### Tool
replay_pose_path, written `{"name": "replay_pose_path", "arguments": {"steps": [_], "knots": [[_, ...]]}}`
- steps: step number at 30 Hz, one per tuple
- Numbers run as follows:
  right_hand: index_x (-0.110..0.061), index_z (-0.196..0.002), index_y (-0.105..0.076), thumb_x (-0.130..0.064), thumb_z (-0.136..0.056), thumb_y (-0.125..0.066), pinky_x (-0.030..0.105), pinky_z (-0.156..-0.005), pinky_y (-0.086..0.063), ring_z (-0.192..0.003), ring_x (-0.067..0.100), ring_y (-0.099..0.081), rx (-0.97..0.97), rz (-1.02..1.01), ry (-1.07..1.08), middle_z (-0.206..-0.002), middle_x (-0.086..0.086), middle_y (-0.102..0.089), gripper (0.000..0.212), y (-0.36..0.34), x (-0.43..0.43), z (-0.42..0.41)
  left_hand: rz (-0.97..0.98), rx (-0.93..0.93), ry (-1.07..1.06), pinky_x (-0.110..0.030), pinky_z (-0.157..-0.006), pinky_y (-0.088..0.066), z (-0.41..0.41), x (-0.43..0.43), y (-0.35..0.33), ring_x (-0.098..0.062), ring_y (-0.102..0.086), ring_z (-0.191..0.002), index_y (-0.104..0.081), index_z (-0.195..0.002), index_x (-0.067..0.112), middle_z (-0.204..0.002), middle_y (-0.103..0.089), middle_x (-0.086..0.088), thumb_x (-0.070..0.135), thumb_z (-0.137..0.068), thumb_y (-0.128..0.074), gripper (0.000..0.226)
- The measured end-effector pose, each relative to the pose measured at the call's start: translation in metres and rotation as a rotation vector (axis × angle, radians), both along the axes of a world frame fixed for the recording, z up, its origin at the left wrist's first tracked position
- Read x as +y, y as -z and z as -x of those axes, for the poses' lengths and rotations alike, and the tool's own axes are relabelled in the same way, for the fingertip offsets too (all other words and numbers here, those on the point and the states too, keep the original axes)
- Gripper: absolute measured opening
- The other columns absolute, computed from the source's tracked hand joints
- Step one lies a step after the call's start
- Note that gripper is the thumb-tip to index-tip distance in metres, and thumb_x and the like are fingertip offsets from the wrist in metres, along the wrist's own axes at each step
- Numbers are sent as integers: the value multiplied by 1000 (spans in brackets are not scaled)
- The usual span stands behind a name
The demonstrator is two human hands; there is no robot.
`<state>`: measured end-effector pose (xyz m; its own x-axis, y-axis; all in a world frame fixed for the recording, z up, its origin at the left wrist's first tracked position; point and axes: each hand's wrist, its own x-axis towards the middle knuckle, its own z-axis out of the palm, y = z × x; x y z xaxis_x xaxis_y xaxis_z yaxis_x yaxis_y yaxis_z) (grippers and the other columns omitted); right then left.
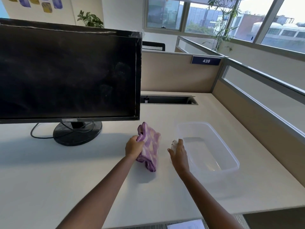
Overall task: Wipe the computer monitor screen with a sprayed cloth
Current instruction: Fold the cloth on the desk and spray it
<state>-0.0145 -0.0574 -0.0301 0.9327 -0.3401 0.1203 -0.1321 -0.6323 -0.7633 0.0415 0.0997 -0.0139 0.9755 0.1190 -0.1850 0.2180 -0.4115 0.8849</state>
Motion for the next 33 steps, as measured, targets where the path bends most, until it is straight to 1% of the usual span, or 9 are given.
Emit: {"name": "replay_pose_path", "arguments": {"steps": [5,9,12,15,19,24,28,30,33], "knots": [[-1,-124,-34,-8,-90,-56,35,-82,-43,-110,37,-54,-12,-18,0,-127,22,-52,42,0,0,0,100,-15,-26,-30,-69,-34,-1,5,-3,-40,-58,-99,-52,-85,5,-96,-60,-27,12,-84,-53,6],[-4,-129,-32,-11,-90,-55,39,-84,-45,-110,38,-55,4,-38,14,-128,21,-52,45,2,-2,3,229,3,-46,-34,-83,-42,1,6,-7,-34,-55,-98,-52,-115,-1,-108,-58,-21,10,-87,-49,30],[-5,-134,-30,-11,-91,-54,40,-88,-44,-113,38,-52,48,-80,31,-128,22,-52,50,7,-2,9,323,-14,-72,-36,-89,-45,4,4,-11,-36,-54,-108,-51,-120,4,-111,-55,-17,7,-88,-47,32],[-3,-140,-25,-12,-91,-54,42,-97,-41,-121,37,-48,124,-129,39,-135,21,-48,57,17,-4,17,408,-13,-88,-31,-75,-42,10,3,-14,-31,-56,-91,-52,-114,2,-99,-53,-11,4,-88,-45,27],[3,-134,-36,-9,-91,-52,38,-96,-40,-120,35,-49,171,-139,107,-130,23,-52,47,31,-4,30,530,-6,-84,-27,-55,-39,18,4,-19,-17,-49,-65,-49,-84,11,-78,-51,-7,0,-86,-43,13],[0,-113,-59,-1,-90,-43,34,-86,-44,-98,30,-58,83,-271,234,-110,19,-63,28,38,9,38,687,43,-35,-26,-55,-40,26,8,-26,-20,-52,-65,-50,-74,14,-74,-53,-7,-3,-84,-40,22],[1,-95,-65,-14,-98,-38,25,-63,-55,-70,23,-64,71,-737,114,-81,14,-66,31,24,32,30,768,82,102,-29,-61,-44,27,17,-32,-23,-55,-72,-53,-84,14,-81,-56,-9,0,-84,-35,22],[-8,-98,-63,-36,-100,-30,33,-76,-56,-82,25,-65,95,-1019,52,-91,14,-67,44,11,42,18,807,108,185,-26,-58,-51,28,24,-35,-21,-59,-71,-56,-88,15,-81,-60,-7,3,-84,-34,25],[-13,-118,-55,-59,-93,-20,46,-100,-43,-106,30,-58,66,-1344,-73,-111,12,-64,64,-9,52,0,782,138,312,-25,-61,-51,31,42,-38,-18,-62,-71,-58,-90,18,-82,-62,-5,9,-81,-40,23]]}}
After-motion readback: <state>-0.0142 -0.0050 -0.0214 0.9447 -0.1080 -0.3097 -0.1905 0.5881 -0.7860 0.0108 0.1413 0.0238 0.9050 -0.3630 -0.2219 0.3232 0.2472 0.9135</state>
